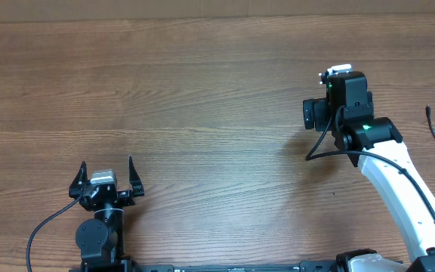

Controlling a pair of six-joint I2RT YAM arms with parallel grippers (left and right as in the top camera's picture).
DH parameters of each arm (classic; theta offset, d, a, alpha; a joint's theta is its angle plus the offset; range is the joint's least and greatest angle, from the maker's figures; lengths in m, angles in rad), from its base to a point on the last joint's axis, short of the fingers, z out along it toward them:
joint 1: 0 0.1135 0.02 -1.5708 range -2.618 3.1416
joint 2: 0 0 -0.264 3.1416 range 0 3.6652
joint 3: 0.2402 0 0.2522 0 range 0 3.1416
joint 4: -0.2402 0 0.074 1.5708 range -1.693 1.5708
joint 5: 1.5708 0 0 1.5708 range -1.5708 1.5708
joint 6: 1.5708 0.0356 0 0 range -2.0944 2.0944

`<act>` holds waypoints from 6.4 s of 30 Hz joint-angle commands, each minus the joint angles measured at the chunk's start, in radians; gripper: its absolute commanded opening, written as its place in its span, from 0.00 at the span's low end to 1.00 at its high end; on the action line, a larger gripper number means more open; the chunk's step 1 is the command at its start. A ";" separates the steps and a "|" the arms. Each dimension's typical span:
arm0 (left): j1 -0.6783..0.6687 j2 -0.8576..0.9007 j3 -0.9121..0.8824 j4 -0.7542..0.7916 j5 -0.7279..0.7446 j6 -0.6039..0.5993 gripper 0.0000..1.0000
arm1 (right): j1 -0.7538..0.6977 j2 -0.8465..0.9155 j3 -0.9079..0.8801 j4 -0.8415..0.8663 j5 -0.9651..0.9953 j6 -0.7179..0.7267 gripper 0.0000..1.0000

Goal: Untangle cables

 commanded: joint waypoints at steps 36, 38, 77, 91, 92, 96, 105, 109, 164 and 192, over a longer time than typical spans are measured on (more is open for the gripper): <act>-0.002 -0.010 -0.003 0.002 0.006 -0.008 1.00 | -0.137 -1.028 -0.837 0.764 -0.130 0.322 1.00; -0.002 -0.010 -0.003 0.002 0.006 -0.008 1.00 | -0.137 -1.033 -0.855 0.769 -0.130 0.321 1.00; -0.002 -0.010 -0.003 0.002 0.006 -0.008 0.99 | -0.148 -1.396 -1.032 0.557 -0.244 0.106 1.00; -0.002 -0.010 -0.003 0.002 0.006 -0.008 1.00 | -0.157 -1.396 -1.032 0.515 -0.251 0.051 1.00; -0.002 -0.010 -0.003 0.002 0.006 -0.008 1.00 | -0.157 -1.396 -1.032 0.515 -0.251 0.051 1.00; -0.002 -0.010 -0.003 0.002 0.006 -0.008 1.00 | -0.157 -1.396 -1.032 0.516 -0.262 0.055 1.00; -0.002 -0.009 -0.003 0.002 0.006 -0.008 1.00 | -0.157 -1.396 -1.032 0.517 -0.261 0.054 1.00; -0.002 -0.010 -0.003 0.002 0.006 -0.008 1.00 | -0.173 -1.396 -1.032 0.517 -0.246 0.050 1.00; -0.002 -0.009 -0.003 0.002 0.006 -0.008 0.99 | -0.174 -1.395 -1.032 0.514 -0.303 0.025 1.00; -0.002 -0.009 -0.003 0.002 0.006 -0.008 0.99 | -0.174 -1.395 -1.032 0.514 -0.303 0.025 1.00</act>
